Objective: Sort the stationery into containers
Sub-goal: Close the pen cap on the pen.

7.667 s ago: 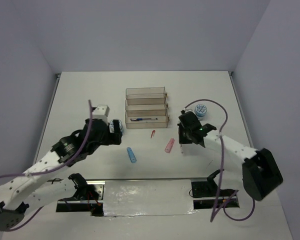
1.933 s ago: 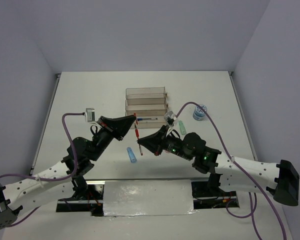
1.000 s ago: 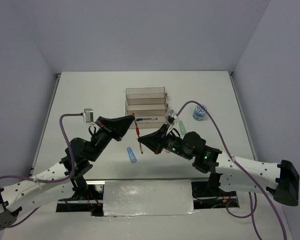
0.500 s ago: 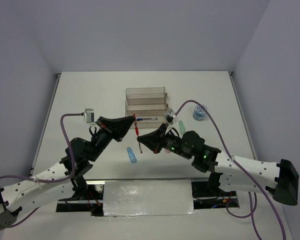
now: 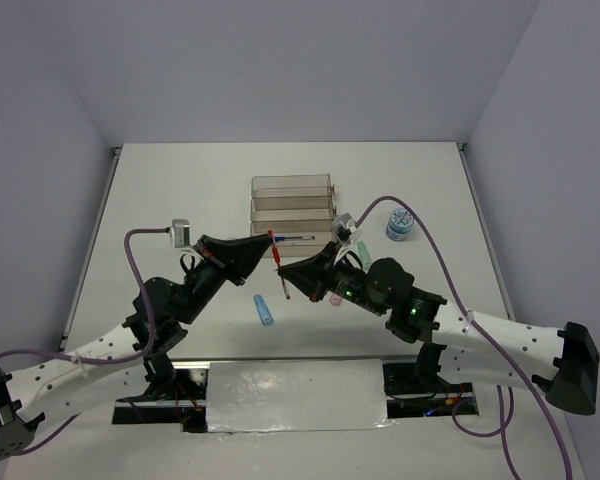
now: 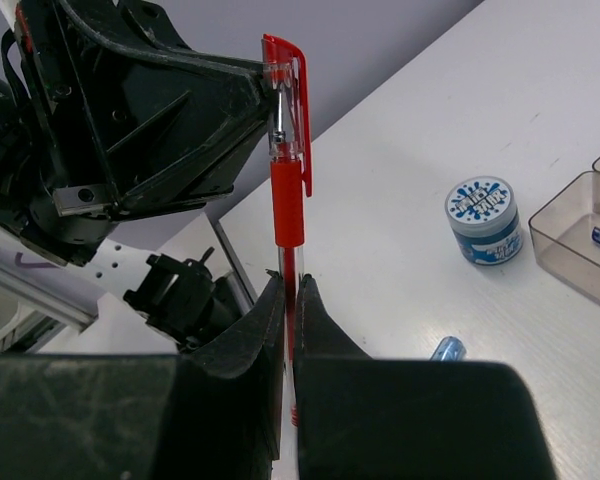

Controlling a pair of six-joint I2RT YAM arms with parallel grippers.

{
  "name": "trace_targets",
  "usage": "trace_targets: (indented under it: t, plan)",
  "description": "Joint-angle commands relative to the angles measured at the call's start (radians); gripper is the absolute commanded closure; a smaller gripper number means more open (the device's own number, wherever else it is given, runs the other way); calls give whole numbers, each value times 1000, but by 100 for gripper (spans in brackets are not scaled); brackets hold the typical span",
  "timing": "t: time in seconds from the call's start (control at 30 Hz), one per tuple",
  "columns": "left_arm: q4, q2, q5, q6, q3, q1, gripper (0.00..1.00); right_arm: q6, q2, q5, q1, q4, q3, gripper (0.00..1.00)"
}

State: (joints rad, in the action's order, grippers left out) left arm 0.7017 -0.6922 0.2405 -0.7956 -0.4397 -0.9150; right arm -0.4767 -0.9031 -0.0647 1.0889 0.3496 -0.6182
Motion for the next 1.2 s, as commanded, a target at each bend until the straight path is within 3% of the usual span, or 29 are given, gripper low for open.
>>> trace_targets:
  t: [0.0,0.27,0.53,0.8,0.97,1.07,1.1,1.17]
  plan:
    - [87,-12,-44,-46,22,1,100,44,12,-23,-23,69,-75,100]
    - [72,-18,-67,-103,26,1,100,133,-16,45,-47,126,-106,100]
    - [-236,-20,-70,-140,-77,1,100,331,1,138,-61,97,-129,100]
    - [-317,42,-37,-117,-73,1,100,346,-14,88,-70,37,-170,100]
    - [-499,79,8,-13,-194,1,100,316,-10,42,-75,35,-124,100]
    - [-565,80,19,58,-273,1,77,302,-16,43,-75,37,-104,100]
    - [-573,76,16,97,-316,1,52,287,-22,45,-75,34,-101,100]
    - [-584,47,5,136,-361,1,27,264,-29,55,-73,35,-92,100]
